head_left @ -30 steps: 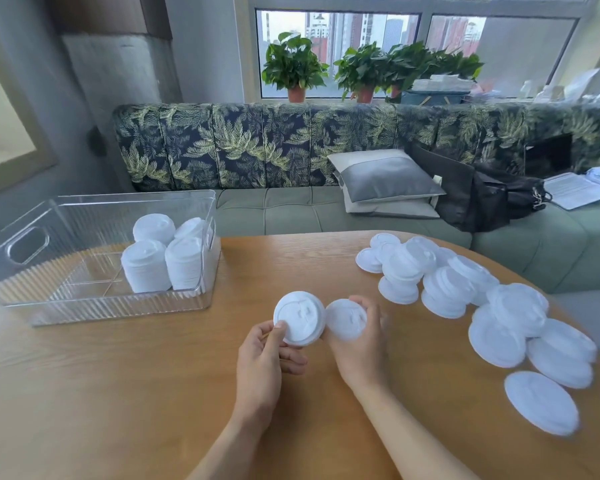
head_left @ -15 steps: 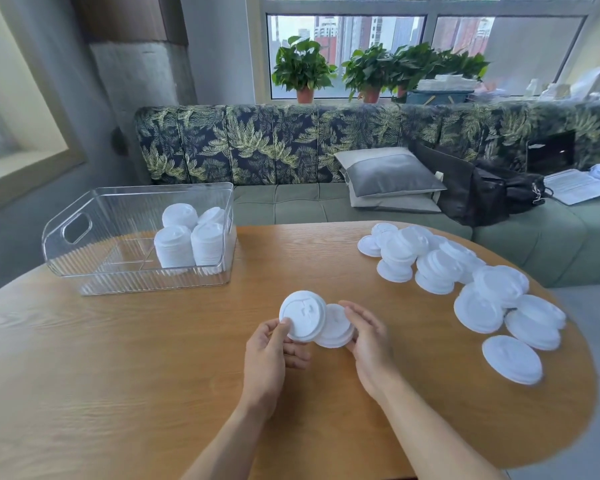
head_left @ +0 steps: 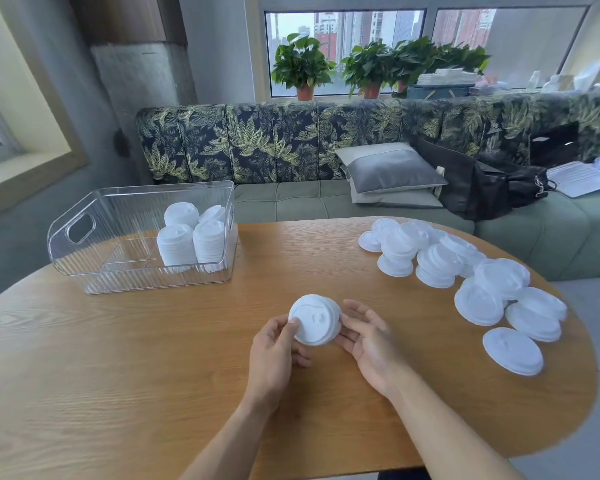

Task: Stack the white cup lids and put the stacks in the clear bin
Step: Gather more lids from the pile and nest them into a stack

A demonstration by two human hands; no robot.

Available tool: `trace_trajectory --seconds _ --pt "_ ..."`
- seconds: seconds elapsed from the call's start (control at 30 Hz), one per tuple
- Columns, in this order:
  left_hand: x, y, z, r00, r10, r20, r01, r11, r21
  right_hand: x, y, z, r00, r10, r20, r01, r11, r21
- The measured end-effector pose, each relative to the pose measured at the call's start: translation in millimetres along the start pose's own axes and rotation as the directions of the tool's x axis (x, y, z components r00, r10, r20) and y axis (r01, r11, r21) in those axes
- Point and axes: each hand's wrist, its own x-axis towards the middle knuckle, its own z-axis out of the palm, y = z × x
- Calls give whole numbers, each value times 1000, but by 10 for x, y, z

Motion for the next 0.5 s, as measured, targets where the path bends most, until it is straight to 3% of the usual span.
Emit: trace_trajectory --seconds 0.5 --pt "3 -22 15 999 35 -14 -34 998 46 -2 16 -6 997 -9 81 12 999 -35"
